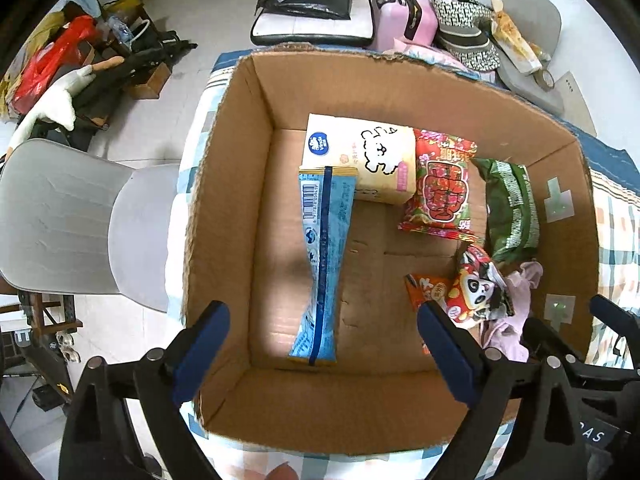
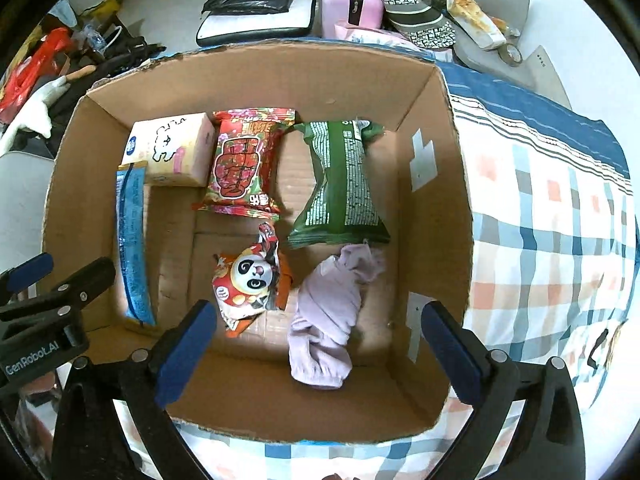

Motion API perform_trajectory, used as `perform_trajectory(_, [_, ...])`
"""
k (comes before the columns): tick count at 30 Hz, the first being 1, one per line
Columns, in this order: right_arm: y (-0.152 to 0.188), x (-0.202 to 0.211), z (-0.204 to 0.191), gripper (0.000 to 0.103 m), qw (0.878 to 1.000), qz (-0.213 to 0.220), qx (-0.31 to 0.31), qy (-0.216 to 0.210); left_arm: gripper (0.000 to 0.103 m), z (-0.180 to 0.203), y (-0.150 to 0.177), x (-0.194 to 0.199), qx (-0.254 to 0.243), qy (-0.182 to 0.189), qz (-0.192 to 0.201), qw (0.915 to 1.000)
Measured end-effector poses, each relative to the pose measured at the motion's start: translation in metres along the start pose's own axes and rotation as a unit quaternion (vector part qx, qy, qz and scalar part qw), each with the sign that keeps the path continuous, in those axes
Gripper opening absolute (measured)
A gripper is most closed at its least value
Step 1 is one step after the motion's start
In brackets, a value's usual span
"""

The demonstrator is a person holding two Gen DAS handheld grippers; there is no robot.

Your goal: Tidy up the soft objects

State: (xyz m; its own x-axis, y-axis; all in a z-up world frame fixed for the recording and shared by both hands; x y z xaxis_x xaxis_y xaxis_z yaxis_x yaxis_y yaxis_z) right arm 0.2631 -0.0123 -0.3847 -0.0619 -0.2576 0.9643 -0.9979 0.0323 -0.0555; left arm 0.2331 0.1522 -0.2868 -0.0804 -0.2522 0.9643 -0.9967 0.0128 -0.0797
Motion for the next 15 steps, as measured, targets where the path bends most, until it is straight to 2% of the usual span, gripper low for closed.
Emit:
perform_trajectory(3, [0.009, 0.013, -0.002, 0.103, 1.000, 0.001, 0.003, -0.006, 0.096, -0.005, 0.003, 0.003, 0.006, 0.001, 0.010, 0.9999])
perform_trajectory(7, [0.024, 0.035, -0.005, 0.103, 1.000, 0.010, 0.010, -0.021, 0.096, -0.010, 0.016, 0.034, 0.019, 0.002, 0.040, 0.9990])
perform_trajectory(15, [0.065, 0.119, -0.009, 0.103, 0.996, 0.082, 0.022, -0.021, 0.096, -0.015, 0.049, 0.116, 0.024, 0.007, 0.109, 0.9938])
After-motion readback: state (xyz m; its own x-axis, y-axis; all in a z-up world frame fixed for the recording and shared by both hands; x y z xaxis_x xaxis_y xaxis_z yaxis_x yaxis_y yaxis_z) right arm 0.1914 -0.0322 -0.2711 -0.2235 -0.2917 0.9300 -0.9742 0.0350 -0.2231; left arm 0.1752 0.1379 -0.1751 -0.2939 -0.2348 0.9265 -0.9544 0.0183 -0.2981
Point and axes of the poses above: each gripper's, at about its wrist camera, not at the fingertips, and x roughly against the way its jaws point, z to its right, y to its underside, the point moved 3 cm from there along -x, roughly the way its jaws point, and after that the axes turned 11 degrees about -y, right-handed, at the moved point
